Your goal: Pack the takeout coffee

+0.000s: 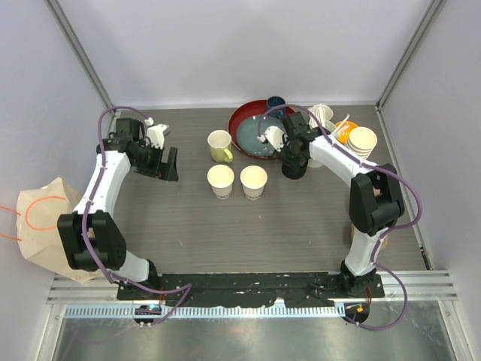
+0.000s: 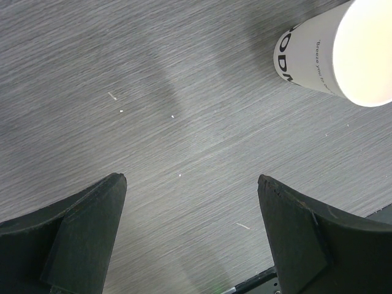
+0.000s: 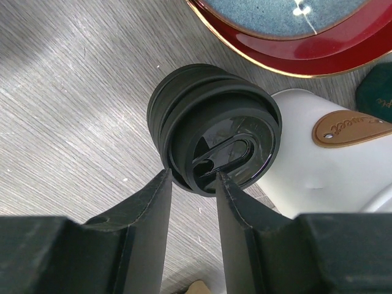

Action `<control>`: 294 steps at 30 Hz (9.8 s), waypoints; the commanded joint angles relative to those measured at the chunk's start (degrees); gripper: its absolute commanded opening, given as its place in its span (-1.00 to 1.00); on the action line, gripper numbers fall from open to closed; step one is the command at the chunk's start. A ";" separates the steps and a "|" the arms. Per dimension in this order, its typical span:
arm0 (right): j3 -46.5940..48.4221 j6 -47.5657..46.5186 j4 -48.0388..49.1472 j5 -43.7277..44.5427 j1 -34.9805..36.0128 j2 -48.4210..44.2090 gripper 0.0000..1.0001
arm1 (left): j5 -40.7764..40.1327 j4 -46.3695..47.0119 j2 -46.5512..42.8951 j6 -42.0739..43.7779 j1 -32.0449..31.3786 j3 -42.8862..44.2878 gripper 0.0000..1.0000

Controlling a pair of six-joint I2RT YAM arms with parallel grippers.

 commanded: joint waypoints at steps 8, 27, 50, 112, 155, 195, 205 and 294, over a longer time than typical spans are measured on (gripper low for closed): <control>3.30 -1.65 -0.99 0.73 0.05 1.99 -0.32 | -0.15 -0.24 -0.13 0.41 0.18 0.38 0.86; 8.40 0.29 -7.92 -2.26 0.22 -0.64 -0.93 | 0.11 -0.68 -0.04 0.85 0.18 0.64 0.86; 38.71 25.13 -27.16 -7.44 13.81 3.12 -0.98 | 1.96 -1.12 -1.10 -0.64 0.18 -0.06 0.85; 60.61 35.09 -29.11 -11.84 27.03 29.51 -0.55 | 5.30 0.38 -0.66 -4.42 -0.88 -1.03 0.78; 30.12 46.34 -2.49 -10.96 20.70 9.47 -0.26 | 8.64 12.58 0.48 -18.39 -9.49 1.52 -0.18; 14.65 43.44 5.86 -14.48 18.77 9.91 -0.27 | 13.12 17.69 14.63 -24.81 -12.39 -2.52 -0.82; 5.51 45.73 11.40 -16.67 18.24 7.98 -0.42 | 10.48 13.30 19.99 -24.02 -12.48 -3.57 -1.00; 5.59 48.19 13.69 -7.62 23.60 2.26 -0.77 | 9.16 13.91 14.81 -17.61 -11.69 -2.61 -0.75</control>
